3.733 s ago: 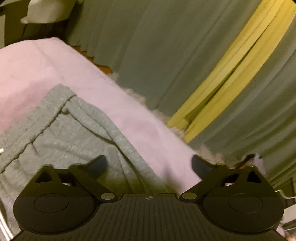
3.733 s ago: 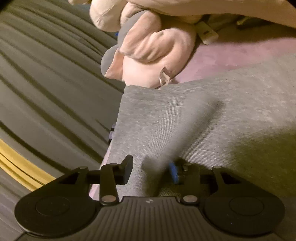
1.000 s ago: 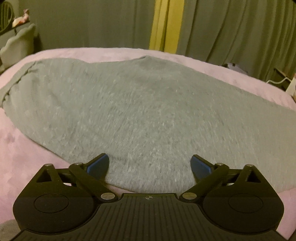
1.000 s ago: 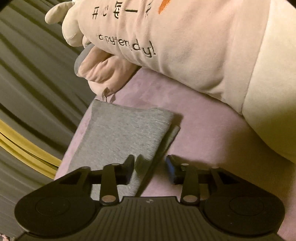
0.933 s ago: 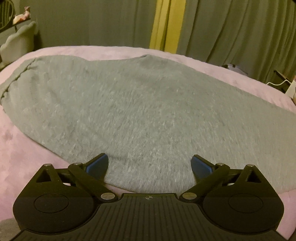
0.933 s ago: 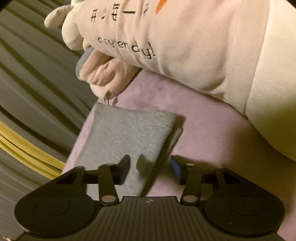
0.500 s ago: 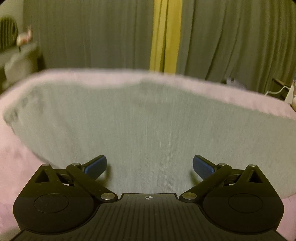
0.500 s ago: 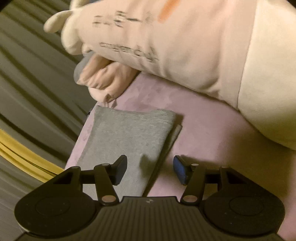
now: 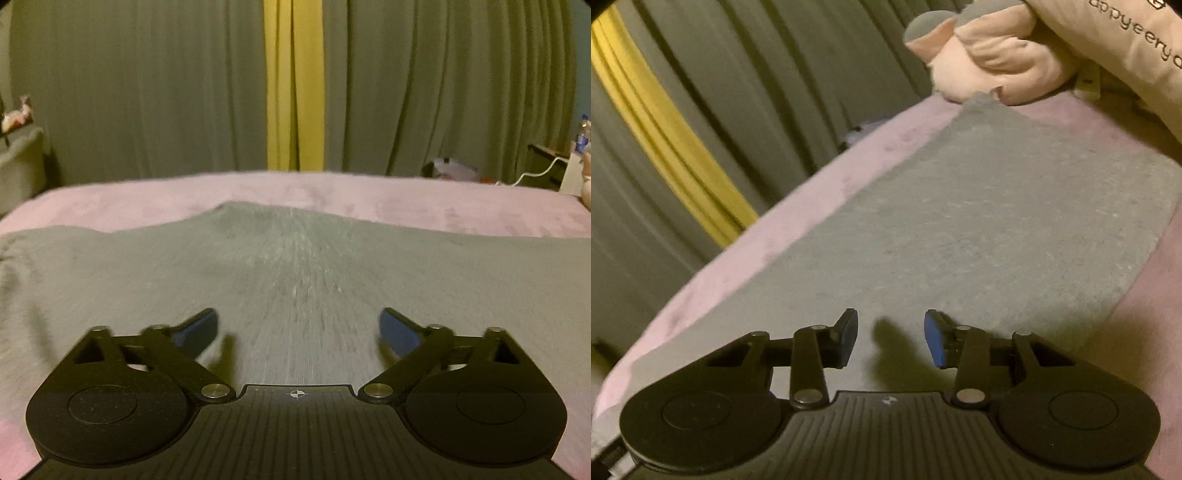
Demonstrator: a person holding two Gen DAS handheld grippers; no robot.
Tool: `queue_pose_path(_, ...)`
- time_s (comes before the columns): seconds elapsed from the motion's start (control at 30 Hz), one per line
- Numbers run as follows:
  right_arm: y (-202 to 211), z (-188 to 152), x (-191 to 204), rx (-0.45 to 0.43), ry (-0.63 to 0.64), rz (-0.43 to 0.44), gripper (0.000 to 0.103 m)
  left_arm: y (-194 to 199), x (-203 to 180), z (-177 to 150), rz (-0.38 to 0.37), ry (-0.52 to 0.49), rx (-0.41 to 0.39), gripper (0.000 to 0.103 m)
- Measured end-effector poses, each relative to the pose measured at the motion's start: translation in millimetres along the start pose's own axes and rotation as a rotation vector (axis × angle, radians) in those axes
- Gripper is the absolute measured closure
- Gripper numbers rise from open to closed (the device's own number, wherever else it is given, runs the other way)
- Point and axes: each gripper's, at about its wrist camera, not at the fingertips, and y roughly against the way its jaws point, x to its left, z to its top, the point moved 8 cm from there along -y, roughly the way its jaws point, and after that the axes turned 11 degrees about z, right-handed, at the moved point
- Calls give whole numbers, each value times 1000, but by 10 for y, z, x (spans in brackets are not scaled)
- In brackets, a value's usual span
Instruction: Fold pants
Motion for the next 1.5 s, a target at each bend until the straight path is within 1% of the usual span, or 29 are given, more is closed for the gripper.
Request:
queue_pose_path(0.03, -20, 2, -26, -8, -4, 1, 64, -134, -26, 0, 1, -3, 38, 29)
queue_pose_path(0.07, -45, 5, -34, -18, 7, -3, 64, -273, -52, 7, 12, -9, 67, 23)
queue_pose_path(0.1, -65, -20, -14, -20, 23, -10, 64, -324, -71, 50, 23, -17, 40, 15)
queue_pose_path(0.13, -94, -35, 2, -21, 43, -18, 63, -358, -91, 94, 36, -33, 17, 13)
queue_pose_path(0.2, -156, -24, 10, -24, 70, -22, 60, -513, -155, 197, 61, -71, 27, 7)
queue_pose_path(0.27, -179, -25, -7, -33, 70, -12, 58, -672, -159, 277, 69, -62, 45, 1)
queue_pose_path(0.33, -189, -31, -17, -39, 58, -5, 58, -819, -136, 329, 67, -38, 58, 0)
queue_pose_path(0.37, -188, -28, -23, -41, 56, -2, 58, -875, -144, 358, 64, -44, 60, 0)
queue_pose_path(0.47, -194, -33, -14, -43, 62, -1, 57, -930, -215, 435, 86, -114, 32, 0)
queue_pose_path(0.53, -203, -29, -3, -43, 66, 12, 50, -908, -204, 514, 101, -87, 38, 0)
queue_pose_path(0.6, -206, -30, 16, -40, 77, 13, 48, -826, -132, 526, 111, 8, 71, 0)
queue_pose_path(0.63, -206, -30, 19, -40, 77, 13, 48, -752, -99, 481, 100, 55, 87, 0)
queue_pose_path(0.7, -203, -24, 17, -41, 72, 17, 47, -527, -105, 383, 32, 106, 75, 0)
queue_pose_path(0.73, -202, -21, 13, -42, 68, 20, 47, -389, -156, 321, -1, 100, 55, 0)
queue_pose_path(0.8, -203, -16, 9, -44, 63, 26, 45, -158, -347, 175, -40, 27, 34, 0)
queue_pose_path(0.83, -206, -14, 14, -46, 62, 33, 42, -54, -448, 79, -50, -9, 25, 0)
queue_pose_path(0.87, -210, -13, 21, -45, 64, 38, 41, 12, -551, -5, -57, -33, 26, 0)
queue_pose_path(0.93, -220, -20, 44, -43, 78, 39, 37, 12, -783, -161, -76, -81, 61, 0)
queue_pose_path(0.97, -222, -23, 51, -42, 84, 38, 37, -26, -851, -147, -53, -93, 37, 0)
queue_pose_path(1.0, -224, -23, 52, -42, 86, 38, 36, -81, -893, -93, -49, -90, 32, 0)
queue_pose_path(1.07, -232, -24, 51, -46, 87, 44, 35, -257, -946, 65, -42, -73, 68, 0)
queue_pose_path(1.1, -240, -26, 60, -47, 93, 46, 32, -340, -966, 147, -33, -73, 75, 0)
queue_pose_path(1.17, -272, -38, 99, -43, 124, 44, 26, -496, -1041, 264, -6, -116, 77, 0)
queue_pose_path(1.23, -318, -64, 163, -31, 169, 41, 15, -549, -1076, 362, 21, -129, 63, 0)
queue_pose_path(1.27, -342, -78, 193, -24, 193, 36, 13, -581, -1090, 400, 32, -137, 72, 0)
queue_pose_path(1.33, -369, -95, 226, -17, 220, 29, 9, -602, -1126, 500, 48, -93, 109, 0)
queue_pose_path(1.4, -350, -83, 230, -27, 220, 29, 9, -469, -1070, 499, 64, -43, 134, 0)
queue_pose_path(1.43, -329, -71, 224, -40, 217, 28, 9, -356, -1080, 455, 53, -33, 130, 0)
queue_pose_path(1.5, -297, -45, 203, -63, 208, 22, 9, -103, -1101, 299, 0, -28, 110, 0)
